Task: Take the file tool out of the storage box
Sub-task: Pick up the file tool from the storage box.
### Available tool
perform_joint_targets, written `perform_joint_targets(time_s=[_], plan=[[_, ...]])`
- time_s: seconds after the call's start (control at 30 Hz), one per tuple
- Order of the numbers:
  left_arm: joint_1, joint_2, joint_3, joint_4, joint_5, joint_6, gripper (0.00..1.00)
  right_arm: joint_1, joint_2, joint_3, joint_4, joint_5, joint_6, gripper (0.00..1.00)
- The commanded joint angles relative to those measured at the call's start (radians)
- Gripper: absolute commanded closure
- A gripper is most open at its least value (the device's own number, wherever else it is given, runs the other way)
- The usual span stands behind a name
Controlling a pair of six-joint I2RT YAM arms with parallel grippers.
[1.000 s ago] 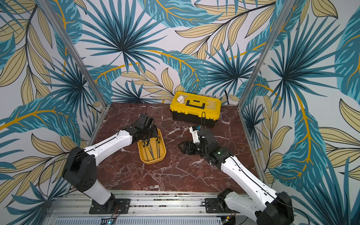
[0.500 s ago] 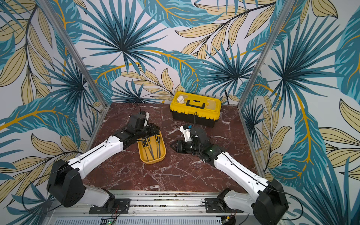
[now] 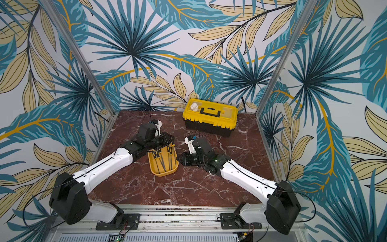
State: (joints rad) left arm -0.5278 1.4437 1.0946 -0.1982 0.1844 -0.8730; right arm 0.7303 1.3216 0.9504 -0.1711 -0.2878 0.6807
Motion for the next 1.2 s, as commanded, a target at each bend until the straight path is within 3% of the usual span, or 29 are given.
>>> perform_joint_targets(time_s=[0.0, 0.67, 1.07, 1.17], plan=[[-0.01, -0.027, -0.028, 0.041, 0.018, -0.015, 0.91, 0.009, 0.023, 0.022, -0.002, 0.037, -0.013, 0.72], [-0.015, -0.023, -0.052, 0.085, 0.028, -0.038, 0.91, 0.023, 0.085, 0.042, 0.028, 0.026, -0.001, 0.83], [-0.016, -0.019, -0.058, 0.094, 0.032, -0.034, 0.91, 0.024, 0.078, 0.042, 0.024, 0.027, 0.0, 0.96], [-0.017, -0.022, -0.065, 0.116, 0.042, -0.028, 0.78, 0.025, 0.074, 0.041, 0.022, 0.037, 0.004, 0.99]])
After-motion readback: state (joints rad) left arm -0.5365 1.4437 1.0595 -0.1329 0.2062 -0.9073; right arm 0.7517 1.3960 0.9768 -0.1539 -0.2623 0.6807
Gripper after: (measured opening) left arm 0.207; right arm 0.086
